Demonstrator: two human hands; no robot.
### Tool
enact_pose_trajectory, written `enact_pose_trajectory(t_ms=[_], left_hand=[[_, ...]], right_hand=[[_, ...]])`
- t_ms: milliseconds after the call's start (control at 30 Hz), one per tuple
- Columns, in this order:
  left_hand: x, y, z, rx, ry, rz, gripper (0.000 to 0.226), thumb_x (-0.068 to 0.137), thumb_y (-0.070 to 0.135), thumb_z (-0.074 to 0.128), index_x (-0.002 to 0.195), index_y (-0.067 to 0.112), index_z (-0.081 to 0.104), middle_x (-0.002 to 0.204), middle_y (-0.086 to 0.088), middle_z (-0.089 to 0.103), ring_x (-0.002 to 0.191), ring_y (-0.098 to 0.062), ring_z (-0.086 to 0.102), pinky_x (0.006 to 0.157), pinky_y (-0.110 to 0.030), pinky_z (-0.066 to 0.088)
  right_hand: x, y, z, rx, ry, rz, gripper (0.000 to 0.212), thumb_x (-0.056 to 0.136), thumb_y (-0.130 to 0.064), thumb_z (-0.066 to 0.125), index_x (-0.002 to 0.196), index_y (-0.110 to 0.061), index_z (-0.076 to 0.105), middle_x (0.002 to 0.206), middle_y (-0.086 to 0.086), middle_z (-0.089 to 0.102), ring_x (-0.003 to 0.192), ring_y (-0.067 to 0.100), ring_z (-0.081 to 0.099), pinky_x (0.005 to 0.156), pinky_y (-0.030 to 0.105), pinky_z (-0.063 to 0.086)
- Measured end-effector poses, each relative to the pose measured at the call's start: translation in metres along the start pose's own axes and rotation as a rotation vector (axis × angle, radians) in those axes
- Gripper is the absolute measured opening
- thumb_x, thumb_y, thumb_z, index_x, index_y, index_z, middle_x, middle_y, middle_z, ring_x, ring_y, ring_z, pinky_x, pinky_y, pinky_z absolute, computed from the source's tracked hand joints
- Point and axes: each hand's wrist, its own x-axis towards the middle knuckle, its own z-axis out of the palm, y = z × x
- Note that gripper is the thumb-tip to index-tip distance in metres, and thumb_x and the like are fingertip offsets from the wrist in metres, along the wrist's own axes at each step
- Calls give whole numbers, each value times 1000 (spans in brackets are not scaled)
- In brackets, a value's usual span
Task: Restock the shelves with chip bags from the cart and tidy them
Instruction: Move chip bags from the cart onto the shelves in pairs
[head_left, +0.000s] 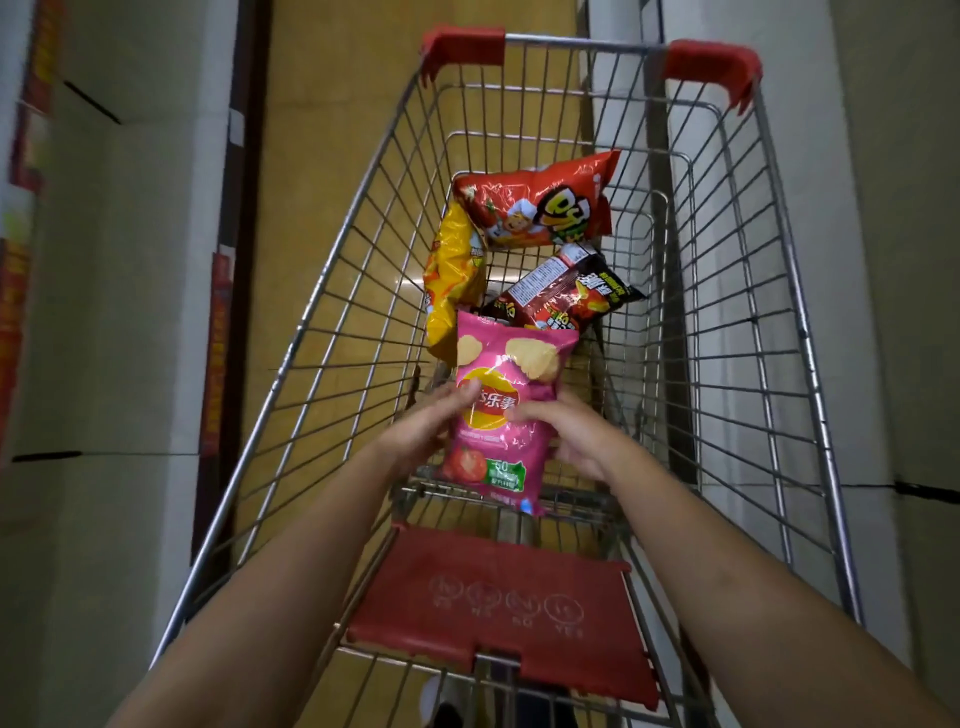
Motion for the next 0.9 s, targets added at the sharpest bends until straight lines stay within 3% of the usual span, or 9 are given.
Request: enact_pose_trajectory(t_ms=[100,167,233,300,367,633,800,900], left_hand=[[5,2,4,-37,-26,-10,65,63,34,86,119,17,57,99,-3,74,87,-19,72,72,-31,57],[7,3,4,-86,40,-39,43,72,25,78,109,15,59,89,-4,75,74,-19,72,66,-31,58],[11,0,2,-128,74,-45,25,80,18,72,102,19,59,86,-4,73,70,-19,71,65,-31,60],[14,-4,1,-163,83,-36,31,77,15,75,102,20,59,92,-5,73,74,-20,70,70,-33,60],[17,-6,2,-181,83,-32,48,67,18,82,108,21,58,96,-6,73,80,-23,71,71,-35,59],[27,-5,14,-174,82,-62,42,82,14,72,119,16,52,96,-4,72,76,-18,72,64,-30,59],[15,1,21,-212,10,-65,26,85,12,65,109,17,56,87,-1,74,75,-17,72,64,-30,59],[1,10,29,-234,-2,-43,34,80,12,70,110,16,56,85,-1,75,74,-17,72,62,-30,59]], right_hand=[[8,-2,4,43,19,-16,59,81,-37,68,133,-15,48,114,2,67,103,21,64,95,41,47],[18,-9,3,100,115,-63,49,91,-51,51,128,-19,47,111,-2,63,97,18,62,84,37,49],[36,-15,-4,170,251,-67,53,96,-57,37,137,-24,45,125,-1,57,110,22,57,93,43,46],[54,-16,-8,139,305,-30,57,96,-60,33,143,-29,42,143,5,48,128,29,47,109,54,34],[67,-16,-10,141,329,-3,59,95,-62,32,142,-27,44,145,8,47,131,31,45,111,55,31],[87,-23,-18,212,368,20,57,97,-59,34,136,-19,48,134,8,57,122,27,55,107,50,40],[62,-29,-26,194,435,-42,52,99,-54,35,128,-15,53,123,7,62,117,25,57,105,47,42],[38,-23,-33,143,458,-59,51,100,-51,33,115,-12,61,112,9,65,108,25,60,102,44,43]])
